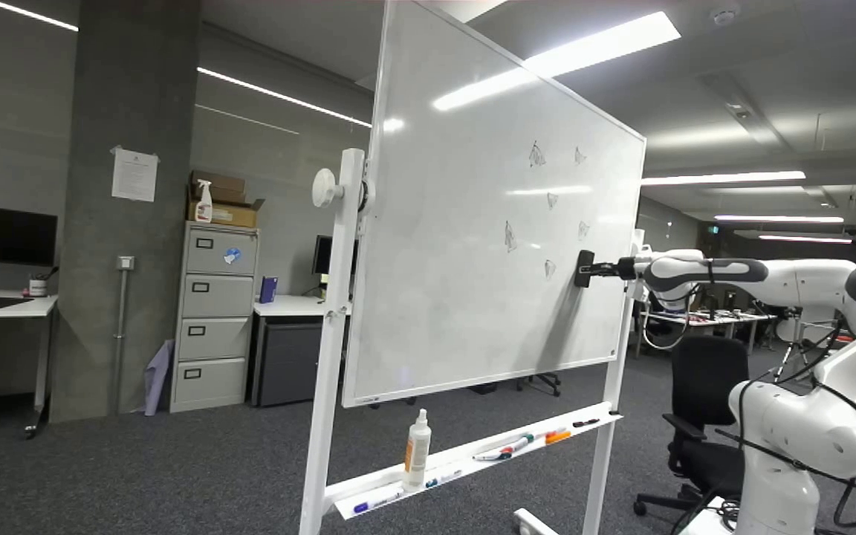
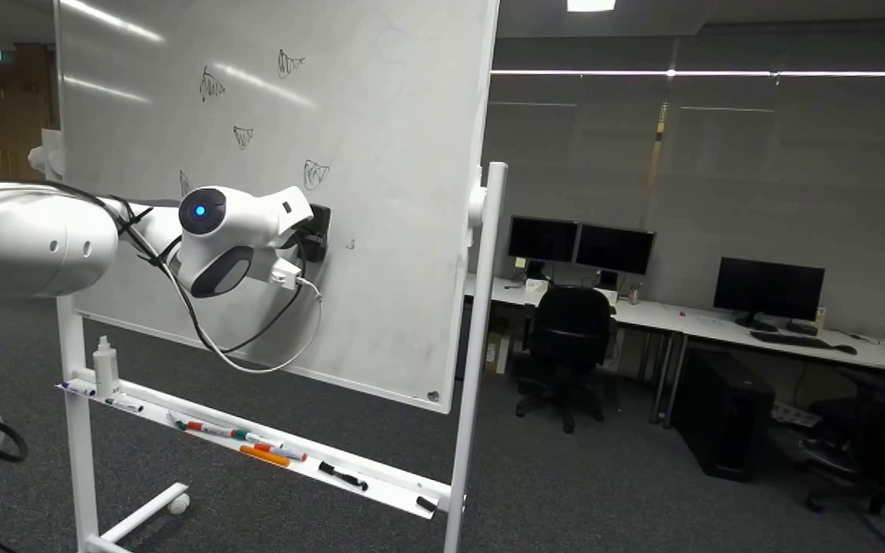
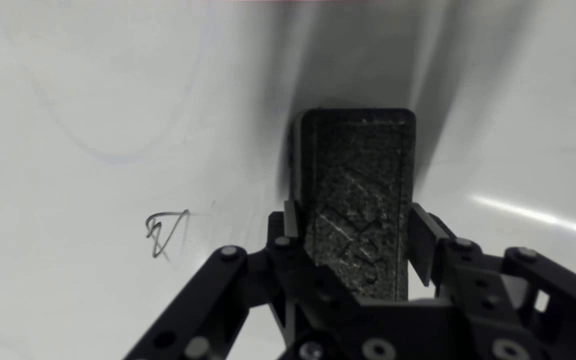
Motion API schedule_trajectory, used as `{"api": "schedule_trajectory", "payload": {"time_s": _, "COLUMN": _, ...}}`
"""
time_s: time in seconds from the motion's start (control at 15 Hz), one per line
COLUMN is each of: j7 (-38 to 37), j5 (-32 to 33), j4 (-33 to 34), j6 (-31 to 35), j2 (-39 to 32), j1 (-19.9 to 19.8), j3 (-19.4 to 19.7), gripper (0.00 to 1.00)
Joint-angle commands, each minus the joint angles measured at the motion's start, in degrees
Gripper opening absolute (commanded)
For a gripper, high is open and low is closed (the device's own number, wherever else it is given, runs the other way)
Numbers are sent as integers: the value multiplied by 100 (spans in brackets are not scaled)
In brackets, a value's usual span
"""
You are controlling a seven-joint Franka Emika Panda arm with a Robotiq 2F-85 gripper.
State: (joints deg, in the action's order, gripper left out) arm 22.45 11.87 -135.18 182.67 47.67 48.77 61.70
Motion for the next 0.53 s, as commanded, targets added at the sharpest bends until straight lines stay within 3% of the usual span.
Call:
{"api": "schedule_trajectory", "payload": {"time_s": 0.0, "j7": 202, "j5": 47, "j4": 49, "j6": -39, "j2": 26, "j1": 332, "j3": 32, "gripper": 30}}
{"api": "schedule_trajectory", "payload": {"time_s": 0.47, "j7": 138, "j5": -64, "j4": 363, "j6": -79, "j2": 125, "j1": 389, "j3": 258, "gripper": 30}}
